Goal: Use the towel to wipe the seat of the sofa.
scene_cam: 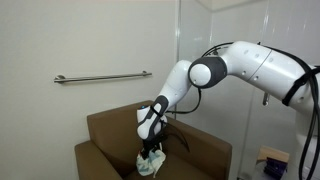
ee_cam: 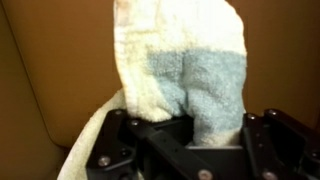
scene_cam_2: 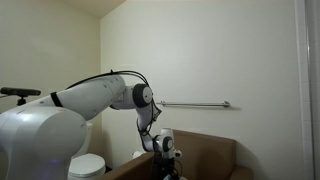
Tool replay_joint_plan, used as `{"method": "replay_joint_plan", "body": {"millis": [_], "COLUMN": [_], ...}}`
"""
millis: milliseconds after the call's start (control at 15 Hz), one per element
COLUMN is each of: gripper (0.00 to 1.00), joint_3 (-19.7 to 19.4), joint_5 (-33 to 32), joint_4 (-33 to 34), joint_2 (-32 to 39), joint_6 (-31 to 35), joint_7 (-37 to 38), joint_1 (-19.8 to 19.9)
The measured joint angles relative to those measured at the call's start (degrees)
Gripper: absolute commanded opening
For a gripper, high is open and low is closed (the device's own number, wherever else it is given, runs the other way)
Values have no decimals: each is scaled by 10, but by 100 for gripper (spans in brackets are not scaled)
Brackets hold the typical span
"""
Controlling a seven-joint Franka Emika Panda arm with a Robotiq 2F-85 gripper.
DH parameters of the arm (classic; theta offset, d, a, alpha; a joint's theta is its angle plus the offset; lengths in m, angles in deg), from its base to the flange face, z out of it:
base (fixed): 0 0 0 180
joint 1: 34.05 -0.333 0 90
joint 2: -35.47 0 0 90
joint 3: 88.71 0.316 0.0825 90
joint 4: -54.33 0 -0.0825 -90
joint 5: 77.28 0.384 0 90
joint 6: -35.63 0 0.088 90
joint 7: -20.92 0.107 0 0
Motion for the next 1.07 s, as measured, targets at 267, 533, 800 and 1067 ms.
{"method": "replay_joint_plan", "body": {"millis": [267, 533, 800, 1067], "gripper": [5, 5, 5, 5], "joint_3": [-12, -16, -7, 10], "joint_5": [0, 6, 12, 12], "joint_4": [34, 58, 73, 45], "joint_2": [63, 139, 164, 144], "joint_6": [-1, -11, -28, -59], "joint_7": [21, 21, 18, -11], "joint_1": [-6, 6, 26, 52]}}
